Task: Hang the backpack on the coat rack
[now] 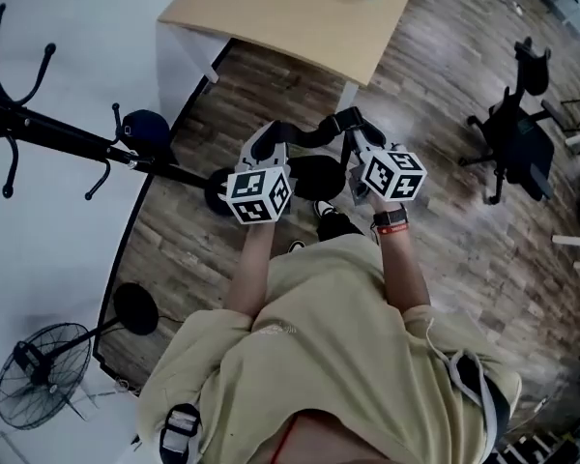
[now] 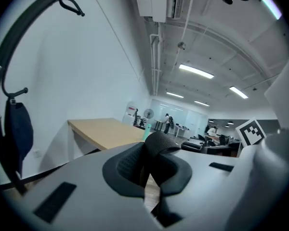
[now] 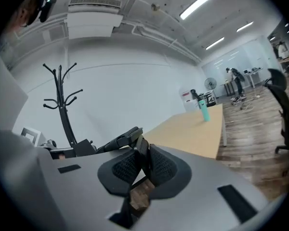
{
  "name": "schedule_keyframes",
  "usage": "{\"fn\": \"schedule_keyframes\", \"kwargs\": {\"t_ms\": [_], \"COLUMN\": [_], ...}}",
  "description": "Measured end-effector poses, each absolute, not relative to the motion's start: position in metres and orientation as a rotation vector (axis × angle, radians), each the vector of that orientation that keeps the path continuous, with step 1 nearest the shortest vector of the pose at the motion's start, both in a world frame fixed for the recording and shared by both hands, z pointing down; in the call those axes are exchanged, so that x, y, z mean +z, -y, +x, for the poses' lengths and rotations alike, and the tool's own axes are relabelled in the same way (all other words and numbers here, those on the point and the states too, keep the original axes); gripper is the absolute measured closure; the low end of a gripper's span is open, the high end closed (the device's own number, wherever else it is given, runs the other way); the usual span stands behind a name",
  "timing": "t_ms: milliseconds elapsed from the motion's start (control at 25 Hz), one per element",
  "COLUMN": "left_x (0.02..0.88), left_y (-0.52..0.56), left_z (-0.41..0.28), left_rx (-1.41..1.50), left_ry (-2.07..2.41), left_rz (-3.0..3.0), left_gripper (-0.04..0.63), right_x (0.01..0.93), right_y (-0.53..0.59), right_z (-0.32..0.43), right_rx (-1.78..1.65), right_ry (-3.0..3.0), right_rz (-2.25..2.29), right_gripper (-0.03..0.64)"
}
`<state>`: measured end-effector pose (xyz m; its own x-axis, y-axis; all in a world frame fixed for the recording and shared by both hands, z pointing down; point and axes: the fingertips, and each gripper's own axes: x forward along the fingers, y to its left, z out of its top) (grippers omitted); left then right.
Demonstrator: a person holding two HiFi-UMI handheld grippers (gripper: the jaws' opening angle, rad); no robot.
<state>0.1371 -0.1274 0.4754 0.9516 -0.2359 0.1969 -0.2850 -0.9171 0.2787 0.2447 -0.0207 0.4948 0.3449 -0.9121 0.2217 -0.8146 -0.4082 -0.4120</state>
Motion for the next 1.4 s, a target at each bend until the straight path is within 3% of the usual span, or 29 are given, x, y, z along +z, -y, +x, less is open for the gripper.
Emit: {"fn": "schedule_keyframes", "kwargs": {"t_ms": [320,680,1400], "left_x": [0.468,0.451,0.424], "left_y": [0.235,0.275,0.319], "left_z": [0.118,0.019,-0.155], "left_rx": [0.154,0.072,-0.075], "left_ry": [0.945,1.506,1.857], "left_rz": [2.654,2.38,2.163], "left_gripper": [0.572,0.572,0.572], "right_x": [0.489,0.467,0.457], "right_y": [0.18,0.273,0.379], "right_z": [0.227,0.161,0.025], "right_rx": [-0.783,-0.828,-0.891], "right_ry": [-2.065,-2.476,-2.686], "right_rz": [-1.986,-1.564,-1.249], "right_gripper": [0.566,0.565,0.563]}}
